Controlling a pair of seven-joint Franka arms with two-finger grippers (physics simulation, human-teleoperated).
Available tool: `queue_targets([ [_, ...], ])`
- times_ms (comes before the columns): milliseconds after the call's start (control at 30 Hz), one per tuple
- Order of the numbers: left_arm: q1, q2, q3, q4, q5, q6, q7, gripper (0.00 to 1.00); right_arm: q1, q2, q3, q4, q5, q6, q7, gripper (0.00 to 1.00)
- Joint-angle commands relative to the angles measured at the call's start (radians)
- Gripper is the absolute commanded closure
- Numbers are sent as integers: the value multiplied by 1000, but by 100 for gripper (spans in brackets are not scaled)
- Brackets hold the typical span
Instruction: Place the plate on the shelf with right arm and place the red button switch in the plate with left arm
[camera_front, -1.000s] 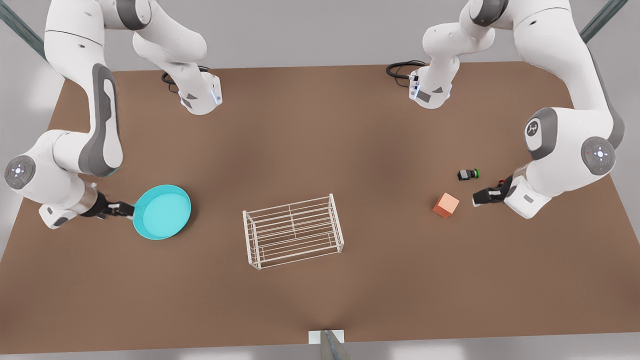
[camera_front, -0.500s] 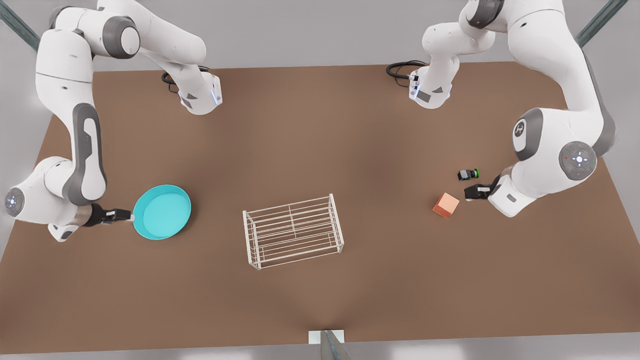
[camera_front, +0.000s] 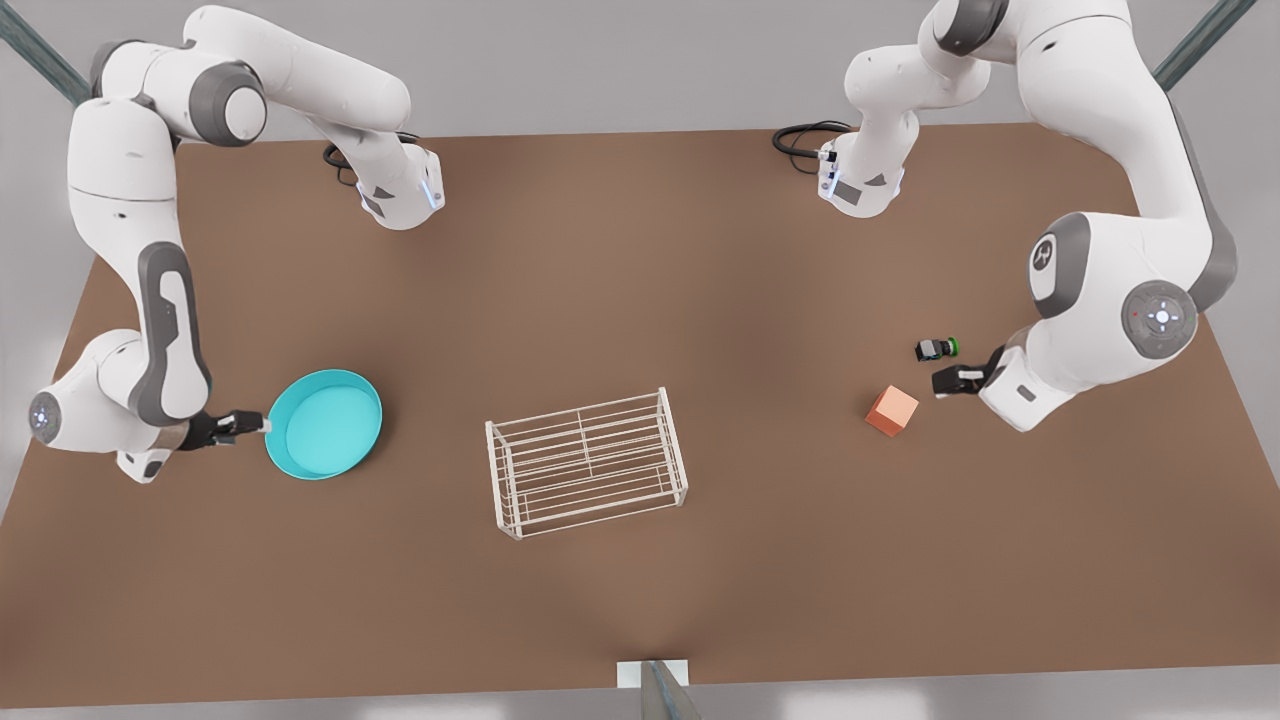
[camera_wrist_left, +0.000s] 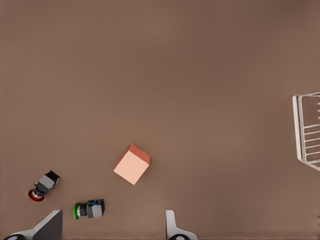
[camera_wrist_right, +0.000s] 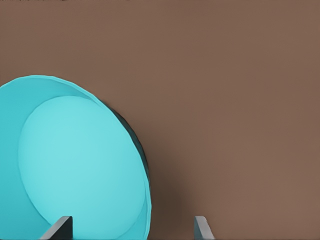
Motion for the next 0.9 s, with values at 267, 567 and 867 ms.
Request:
queue_targets([
  [267, -13, -4, -18, 1, 3, -36, -108, 0, -34, 55, 35, -3, 74, 107, -62, 18],
  [567, -8, 11, -59, -9, -79, 39, -378, 0, -15, 55, 39, -41, 75, 145, -51, 29],
  [867, -45, -46, -72, -39, 63, -79, 40, 0, -14, 46, 41, -44, 42, 147, -67, 51],
])
